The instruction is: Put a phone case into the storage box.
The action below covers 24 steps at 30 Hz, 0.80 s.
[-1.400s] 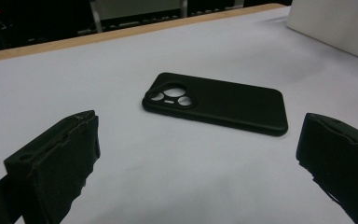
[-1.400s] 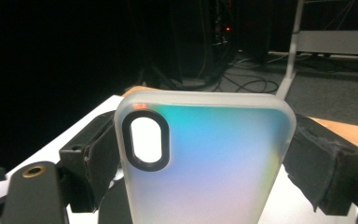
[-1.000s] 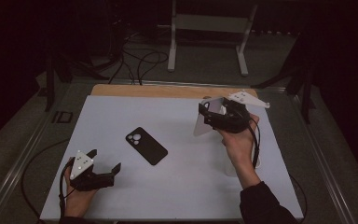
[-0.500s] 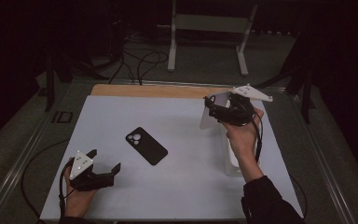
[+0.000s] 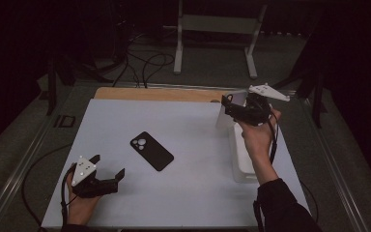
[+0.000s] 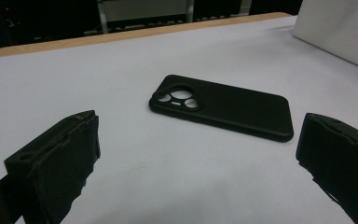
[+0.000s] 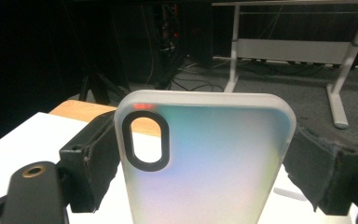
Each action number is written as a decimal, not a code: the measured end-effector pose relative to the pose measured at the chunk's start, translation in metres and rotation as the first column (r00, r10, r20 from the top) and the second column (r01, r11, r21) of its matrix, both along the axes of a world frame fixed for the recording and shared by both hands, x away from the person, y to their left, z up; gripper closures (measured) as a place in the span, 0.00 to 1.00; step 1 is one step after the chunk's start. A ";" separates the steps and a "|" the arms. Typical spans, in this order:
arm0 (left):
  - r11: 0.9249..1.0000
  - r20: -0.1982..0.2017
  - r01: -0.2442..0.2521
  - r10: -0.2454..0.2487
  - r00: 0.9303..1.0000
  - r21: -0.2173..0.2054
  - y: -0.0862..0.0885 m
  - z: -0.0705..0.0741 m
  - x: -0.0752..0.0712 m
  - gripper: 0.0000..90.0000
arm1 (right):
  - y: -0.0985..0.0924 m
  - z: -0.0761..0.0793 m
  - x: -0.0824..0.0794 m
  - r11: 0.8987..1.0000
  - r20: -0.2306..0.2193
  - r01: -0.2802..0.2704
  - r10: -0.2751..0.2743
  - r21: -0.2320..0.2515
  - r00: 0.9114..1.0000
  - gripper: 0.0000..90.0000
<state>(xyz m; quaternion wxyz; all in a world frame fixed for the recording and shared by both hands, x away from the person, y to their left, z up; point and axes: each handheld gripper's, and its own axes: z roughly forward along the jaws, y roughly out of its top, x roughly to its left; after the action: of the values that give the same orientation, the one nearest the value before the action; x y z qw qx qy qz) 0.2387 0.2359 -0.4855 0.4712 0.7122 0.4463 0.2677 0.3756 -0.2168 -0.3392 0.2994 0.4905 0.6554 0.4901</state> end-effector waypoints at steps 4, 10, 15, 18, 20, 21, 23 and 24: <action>1.000 0.002 -0.003 0.003 1.000 -0.001 0.000 0.000 0.000 0.00 | -0.004 0.000 0.002 1.000 0.000 0.014 -0.014 -0.001 1.000 0.19; 1.000 0.001 -0.001 0.001 1.000 0.002 0.000 0.000 0.000 0.00 | -0.007 0.000 0.005 1.000 0.002 0.028 -0.028 -0.006 1.000 0.19; 1.000 -0.001 -0.001 0.001 1.000 0.002 0.000 0.000 0.000 0.00 | -0.009 0.003 0.009 0.999 0.006 0.041 -0.041 -0.013 0.999 0.19; 1.000 0.000 -0.002 0.002 1.000 0.002 0.000 0.000 0.000 0.00 | -0.010 0.003 0.011 0.999 0.007 0.049 -0.049 -0.020 0.999 0.19; 1.000 -0.001 -0.002 0.002 1.000 0.001 0.000 0.000 0.000 0.00 | -0.010 0.003 0.013 0.998 0.008 0.051 -0.051 -0.024 0.999 0.19; 1.000 -0.001 -0.002 0.002 1.000 0.001 0.000 0.000 0.000 0.00 | -0.010 0.003 0.013 0.998 0.008 0.051 -0.051 -0.024 0.999 0.19; 1.000 -0.001 -0.002 0.002 1.000 0.001 0.000 0.000 0.000 0.00 | -0.011 0.004 0.014 0.998 0.010 0.057 -0.057 -0.027 0.998 0.19; 1.000 -0.001 -0.001 0.001 1.000 0.001 0.000 0.000 0.000 0.00 | -0.011 0.004 0.015 0.998 0.009 0.060 -0.060 -0.027 0.998 0.19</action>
<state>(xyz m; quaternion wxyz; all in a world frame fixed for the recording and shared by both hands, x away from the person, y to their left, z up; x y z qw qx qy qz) 0.2384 0.2355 -0.4856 0.4704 0.7123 0.4467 0.2678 0.3904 -0.2281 -0.3355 0.3234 0.5038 0.6459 0.4737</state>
